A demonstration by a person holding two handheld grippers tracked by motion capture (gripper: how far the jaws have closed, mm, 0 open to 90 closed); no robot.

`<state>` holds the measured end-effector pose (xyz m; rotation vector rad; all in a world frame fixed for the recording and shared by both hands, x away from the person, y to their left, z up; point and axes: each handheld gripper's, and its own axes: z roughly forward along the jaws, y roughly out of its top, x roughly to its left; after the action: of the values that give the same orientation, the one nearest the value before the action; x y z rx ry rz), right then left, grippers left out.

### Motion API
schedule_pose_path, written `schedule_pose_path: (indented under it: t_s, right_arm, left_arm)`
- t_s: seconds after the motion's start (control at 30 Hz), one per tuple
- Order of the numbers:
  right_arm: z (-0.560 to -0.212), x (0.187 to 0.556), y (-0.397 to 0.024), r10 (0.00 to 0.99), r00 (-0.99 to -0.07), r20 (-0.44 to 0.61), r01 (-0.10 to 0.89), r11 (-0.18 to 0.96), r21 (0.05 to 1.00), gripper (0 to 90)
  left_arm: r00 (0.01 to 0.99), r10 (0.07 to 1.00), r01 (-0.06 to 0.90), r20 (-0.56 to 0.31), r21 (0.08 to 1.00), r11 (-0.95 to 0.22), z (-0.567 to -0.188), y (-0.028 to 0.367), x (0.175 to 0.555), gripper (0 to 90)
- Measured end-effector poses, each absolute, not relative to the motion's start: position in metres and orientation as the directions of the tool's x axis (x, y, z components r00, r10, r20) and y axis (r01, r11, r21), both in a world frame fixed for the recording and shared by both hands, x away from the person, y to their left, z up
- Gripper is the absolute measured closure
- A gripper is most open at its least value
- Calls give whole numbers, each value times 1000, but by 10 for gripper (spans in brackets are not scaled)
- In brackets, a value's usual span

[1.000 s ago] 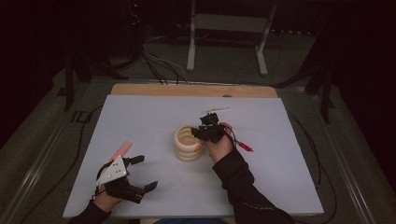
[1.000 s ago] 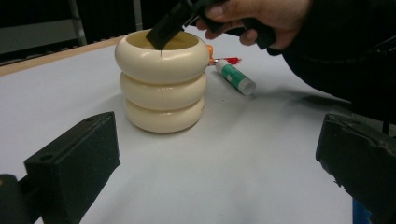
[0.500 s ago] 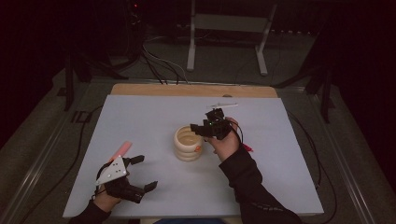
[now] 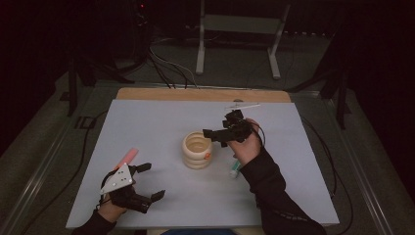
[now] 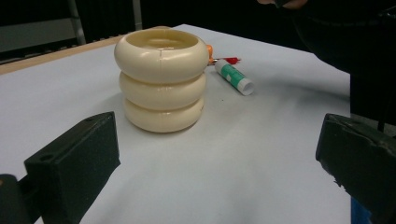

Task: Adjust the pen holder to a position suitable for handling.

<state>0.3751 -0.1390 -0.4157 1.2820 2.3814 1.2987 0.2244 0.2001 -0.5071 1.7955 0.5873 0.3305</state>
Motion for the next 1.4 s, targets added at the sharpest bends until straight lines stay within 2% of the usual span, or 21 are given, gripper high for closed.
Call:
schedule_pose_path:
  t_s: [0.37,0.6,0.9,1.4]
  right_arm:
    - [-409,378,-174,731,-639,239,591,268,761,37]
    - [-410,376,-194,738,-648,190,548,278,789,52]
    - [-421,375,-226,718,-673,179,513,278,812,72]
    - [-446,377,-272,734,-667,127,508,323,798,72]
  left_arm:
    - [835,545,223,-72,950,-217,-507,199,225,2]
    - [835,546,224,-72,950,-217,-507,200,225,2]
    - [836,544,224,-72,950,-218,-507,199,225,2]
    - [834,546,228,-77,950,-215,-508,199,226,2]
